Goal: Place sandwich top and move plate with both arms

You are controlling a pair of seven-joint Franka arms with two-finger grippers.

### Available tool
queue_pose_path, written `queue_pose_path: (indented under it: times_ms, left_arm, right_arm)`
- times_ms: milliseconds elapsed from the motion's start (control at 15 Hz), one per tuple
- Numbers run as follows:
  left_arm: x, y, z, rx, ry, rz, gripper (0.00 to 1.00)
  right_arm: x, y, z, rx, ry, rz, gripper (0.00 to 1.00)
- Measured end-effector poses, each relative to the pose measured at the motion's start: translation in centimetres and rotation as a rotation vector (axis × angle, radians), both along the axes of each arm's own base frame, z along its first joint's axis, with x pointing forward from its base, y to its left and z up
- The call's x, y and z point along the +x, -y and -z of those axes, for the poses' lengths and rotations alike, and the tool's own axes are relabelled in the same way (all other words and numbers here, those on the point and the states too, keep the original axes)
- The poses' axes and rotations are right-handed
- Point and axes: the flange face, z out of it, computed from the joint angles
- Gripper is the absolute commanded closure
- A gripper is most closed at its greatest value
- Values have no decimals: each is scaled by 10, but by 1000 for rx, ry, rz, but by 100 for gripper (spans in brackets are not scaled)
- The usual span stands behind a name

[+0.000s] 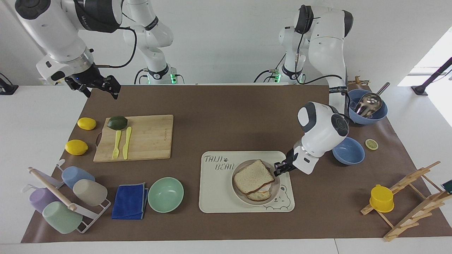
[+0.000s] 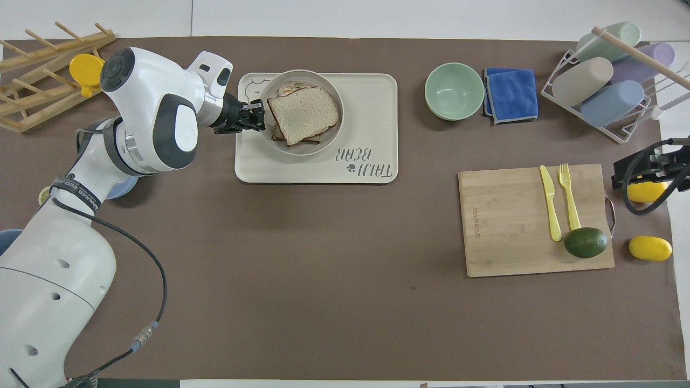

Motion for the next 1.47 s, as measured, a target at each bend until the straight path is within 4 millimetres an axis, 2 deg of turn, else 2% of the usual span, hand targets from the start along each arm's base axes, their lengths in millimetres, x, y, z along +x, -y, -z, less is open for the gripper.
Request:
queue_pose_path:
  times_ms: [133,200,267,333,600,800,933,1067,1333,1467]
  left_arm:
    - [-1,2,2,0,-1,4,100]
    - [-1,3,3,2,-1,7,87]
    - [-1,3,3,3,-1,9,21]
    - [-1,2,3,3,1,13,0]
    - [1,-3,2,5,5,18,0]
    - [10,-24,-12,8,3,17,0]
    - [17,-48,-40,45,40,24,0]
    - [15,-71,-79,67,51,24,0]
    - [-10,-121,-162,175,51,42,0]
    - [-29,-132,-203,249,63,65,0]
  right_arm:
    - [0,0,0,0,0,0,0]
    - [0,0,0,0,0,0,0]
    - [0,0,0,0,0,0,0]
    - [0,0,0,0,0,0,0]
    - [0,0,0,0,0,0,0]
    - [0,0,0,0,0,0,0]
    - [0,0,0,0,0,0,0]
    - [0,0,0,0,0,0,0]
    - [0,0,0,0,1,0,0]
    - [-1,-1,-1,0,3,-1,0]
